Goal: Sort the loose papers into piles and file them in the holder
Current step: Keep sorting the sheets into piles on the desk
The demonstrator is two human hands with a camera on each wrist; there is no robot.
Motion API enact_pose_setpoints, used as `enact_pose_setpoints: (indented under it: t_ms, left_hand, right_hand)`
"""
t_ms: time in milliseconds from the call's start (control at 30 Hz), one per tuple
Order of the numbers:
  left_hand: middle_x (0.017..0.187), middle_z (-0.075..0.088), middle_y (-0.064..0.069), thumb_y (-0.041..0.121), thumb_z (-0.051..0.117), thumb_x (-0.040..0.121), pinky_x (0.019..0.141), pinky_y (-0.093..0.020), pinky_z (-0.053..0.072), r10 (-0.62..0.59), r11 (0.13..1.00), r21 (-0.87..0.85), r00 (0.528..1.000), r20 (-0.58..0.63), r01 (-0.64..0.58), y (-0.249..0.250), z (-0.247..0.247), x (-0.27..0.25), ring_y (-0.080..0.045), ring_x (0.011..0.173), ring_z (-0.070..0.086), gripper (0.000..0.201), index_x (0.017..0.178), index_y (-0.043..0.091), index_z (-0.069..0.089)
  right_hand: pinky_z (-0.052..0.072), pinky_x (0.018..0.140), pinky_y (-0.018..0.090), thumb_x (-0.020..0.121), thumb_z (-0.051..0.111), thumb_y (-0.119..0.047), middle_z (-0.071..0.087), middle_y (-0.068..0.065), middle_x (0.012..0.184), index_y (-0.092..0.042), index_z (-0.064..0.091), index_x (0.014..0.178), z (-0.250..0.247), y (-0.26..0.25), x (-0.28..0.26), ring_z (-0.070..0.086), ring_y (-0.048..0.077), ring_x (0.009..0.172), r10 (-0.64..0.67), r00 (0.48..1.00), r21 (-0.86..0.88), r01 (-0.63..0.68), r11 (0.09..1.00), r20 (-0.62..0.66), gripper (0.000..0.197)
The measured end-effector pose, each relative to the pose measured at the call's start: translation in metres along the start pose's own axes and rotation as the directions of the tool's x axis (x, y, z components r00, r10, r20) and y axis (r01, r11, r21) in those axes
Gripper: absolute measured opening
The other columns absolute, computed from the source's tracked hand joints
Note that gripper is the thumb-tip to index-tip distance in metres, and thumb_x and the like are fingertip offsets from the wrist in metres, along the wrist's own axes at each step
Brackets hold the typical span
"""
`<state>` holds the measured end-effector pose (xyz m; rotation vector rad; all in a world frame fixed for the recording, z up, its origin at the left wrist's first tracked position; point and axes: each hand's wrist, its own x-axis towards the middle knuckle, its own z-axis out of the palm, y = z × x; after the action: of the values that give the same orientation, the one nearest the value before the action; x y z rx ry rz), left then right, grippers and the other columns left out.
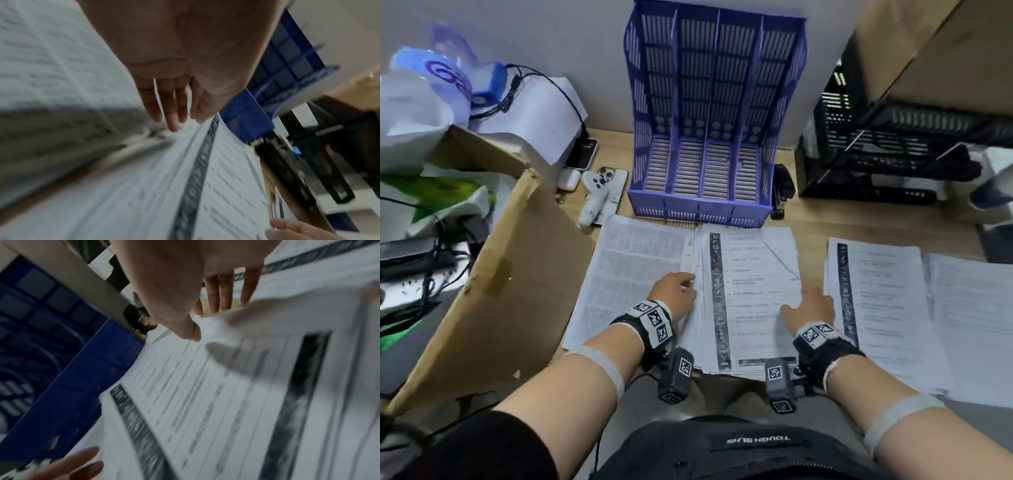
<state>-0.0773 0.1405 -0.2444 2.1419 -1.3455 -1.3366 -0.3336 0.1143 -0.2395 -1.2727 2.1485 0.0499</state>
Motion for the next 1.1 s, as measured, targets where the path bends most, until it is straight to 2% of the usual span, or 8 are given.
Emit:
enact_pose_setpoints:
  t_ms: [167,300,533,633,733,833,900,1100]
  left_hand:
    - [0.070,0.044,-0.006,0.004,0.048,0.081,0.062,-0.027,0.039,-0.033,0.967,0.253,0.998,0.047,0.020,0.021,0.021,0.016,-0.022,0.065,0.045,0.020,0.063,0.011,0.044]
    - [0.124,0.055,-0.011,0.013,0.053,0.089,0.087,-0.027,0.050,-0.081,0.953,0.296,0.995,0.053,0.062,0.030,0.024,0.026,-0.031,0.104,0.064,0.030,0.109,0.023,0.073]
    - [0.127,0.055,-0.015,0.020,0.065,0.085,0.094,-0.034,0.048,-0.030,0.978,0.208,0.999,-0.016,0.032,0.053,0.044,0.023,-0.030,0.109,0.059,0.054,0.135,0.015,0.045]
    - [0.130,0.058,-0.015,0.023,0.068,0.086,0.103,-0.038,0.045,-0.069,0.991,0.113,0.998,0.001,0.069,0.063,0.054,0.023,-0.029,0.119,0.057,0.070,0.145,0.010,0.033]
    - [0.113,0.064,-0.009,0.029,0.070,0.087,0.095,-0.034,0.048,-0.134,0.988,0.081,0.990,0.050,0.130,0.069,0.061,0.027,-0.027,0.110,0.060,0.071,0.145,0.010,0.032]
    - [0.088,0.058,-0.002,0.034,0.071,0.086,0.076,-0.029,0.044,-0.115,0.984,0.145,0.988,0.100,0.100,0.072,0.069,0.028,-0.021,0.084,0.059,0.036,0.110,0.012,0.056]
    - [0.074,0.050,-0.001,0.035,0.070,0.086,0.062,-0.027,0.038,-0.056,0.985,0.170,0.994,0.089,0.040,0.076,0.074,0.025,-0.015,0.065,0.047,0.031,0.077,0.015,0.049]
    - [0.121,0.065,-0.007,0.019,0.057,0.096,0.099,-0.034,0.045,0.019,0.997,-0.078,0.991,0.136,-0.009,0.110,0.101,0.018,-0.027,0.112,0.060,0.029,0.123,0.007,0.059]
  right_hand:
    - [0.041,0.059,0.025,0.086,0.062,-0.020,0.054,-0.004,0.072,-0.019,0.058,0.095,-0.013,0.029,0.006,0.054,0.018,0.069,-0.092,0.995,0.164,0.086,0.983,0.031,0.010]
    - [0.032,0.055,0.026,0.084,0.064,-0.015,0.043,-0.001,0.064,-0.015,0.043,0.072,-0.019,0.034,0.007,0.042,0.018,0.061,-0.151,0.987,0.200,0.138,0.970,0.048,0.024]
    - [0.034,0.063,0.032,0.089,0.049,-0.006,0.043,0.002,0.074,-0.014,0.039,0.087,-0.041,0.057,0.023,0.046,0.025,0.073,-0.021,1.000,0.275,0.025,0.961,-0.016,0.013]
    - [0.041,0.072,0.030,0.089,0.060,-0.010,0.048,-0.003,0.076,-0.014,0.043,0.087,-0.049,0.058,0.021,0.051,0.024,0.080,-0.068,0.988,0.339,0.018,0.941,0.137,0.017]
    - [0.044,0.081,0.026,0.090,0.057,-0.014,0.067,-0.003,0.102,-0.015,0.061,0.111,-0.051,0.059,0.019,0.055,0.018,0.091,-0.159,0.950,0.317,0.069,0.946,0.269,0.021]
    - [0.040,0.082,0.024,0.093,0.050,-0.007,0.065,0.001,0.114,-0.013,0.059,0.127,-0.054,0.063,0.018,0.055,0.017,0.095,-0.183,0.954,0.365,0.087,0.927,0.238,0.036]
    - [0.040,0.081,0.025,0.093,0.049,-0.008,0.065,0.002,0.116,-0.014,0.059,0.127,-0.059,0.066,0.020,0.055,0.018,0.095,-0.193,0.961,0.385,0.106,0.917,0.196,0.035]
    - [0.041,0.088,0.027,0.094,0.056,-0.019,0.060,0.002,0.124,-0.014,0.048,0.131,-0.089,0.088,0.030,0.055,0.019,0.104,-0.098,0.993,0.512,0.053,0.858,0.062,0.039]
